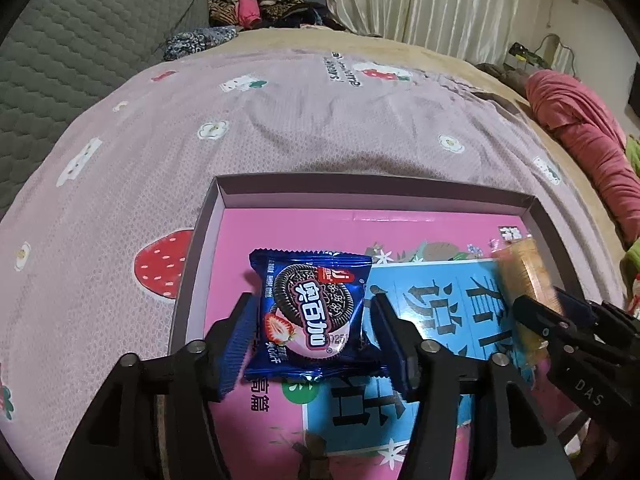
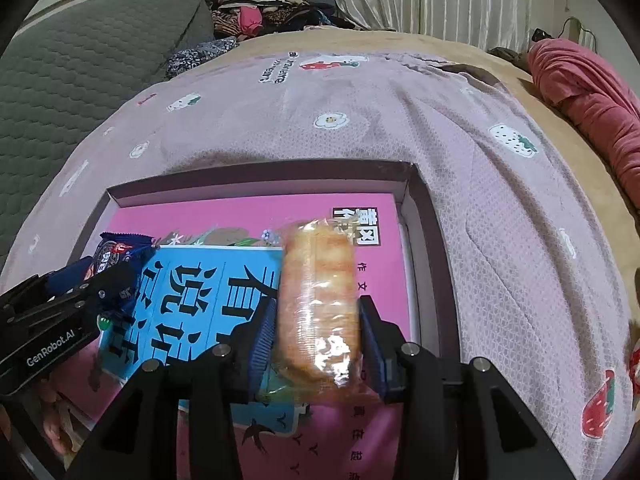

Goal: Organize objects
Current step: 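Lower both packs onto the picture book and open both tools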

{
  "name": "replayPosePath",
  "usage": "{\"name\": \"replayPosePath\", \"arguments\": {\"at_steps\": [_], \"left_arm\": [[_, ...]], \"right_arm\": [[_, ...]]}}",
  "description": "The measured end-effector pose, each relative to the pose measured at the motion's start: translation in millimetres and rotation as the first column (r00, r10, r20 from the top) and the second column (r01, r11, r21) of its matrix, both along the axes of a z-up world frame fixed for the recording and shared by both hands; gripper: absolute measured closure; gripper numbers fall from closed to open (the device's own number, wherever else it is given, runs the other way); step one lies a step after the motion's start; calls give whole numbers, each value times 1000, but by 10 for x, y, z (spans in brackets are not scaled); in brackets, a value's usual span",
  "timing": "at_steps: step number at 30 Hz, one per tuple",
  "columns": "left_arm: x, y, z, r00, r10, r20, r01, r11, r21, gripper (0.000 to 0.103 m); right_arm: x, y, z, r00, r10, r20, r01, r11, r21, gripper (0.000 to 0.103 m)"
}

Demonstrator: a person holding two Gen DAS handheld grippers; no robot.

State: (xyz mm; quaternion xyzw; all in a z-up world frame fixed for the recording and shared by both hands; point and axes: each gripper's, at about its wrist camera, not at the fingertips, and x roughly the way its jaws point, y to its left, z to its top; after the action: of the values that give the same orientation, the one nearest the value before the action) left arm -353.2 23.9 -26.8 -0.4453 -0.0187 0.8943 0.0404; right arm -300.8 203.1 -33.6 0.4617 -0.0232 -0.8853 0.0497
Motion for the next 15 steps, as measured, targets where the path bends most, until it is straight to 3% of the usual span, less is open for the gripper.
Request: {"name": "replayPosePath", "arguments": {"at_steps": [5,8,15], "left_arm": [[9,-14,18,1000,4,-4,-4,1000,1,37],[51,-37,87,1000,5,-23,-5,1000,9,26],[200,-38,297,997,-1,-76,1,1000,-1,25]], "right_arm": [[17,12,36,1000,-8,-6,8,1000,-19,55],[64,4,115,999,-9,-32,8,1000,-23,50],[188,-41,316,996,6,-87,-10,999,-47,42]]}}
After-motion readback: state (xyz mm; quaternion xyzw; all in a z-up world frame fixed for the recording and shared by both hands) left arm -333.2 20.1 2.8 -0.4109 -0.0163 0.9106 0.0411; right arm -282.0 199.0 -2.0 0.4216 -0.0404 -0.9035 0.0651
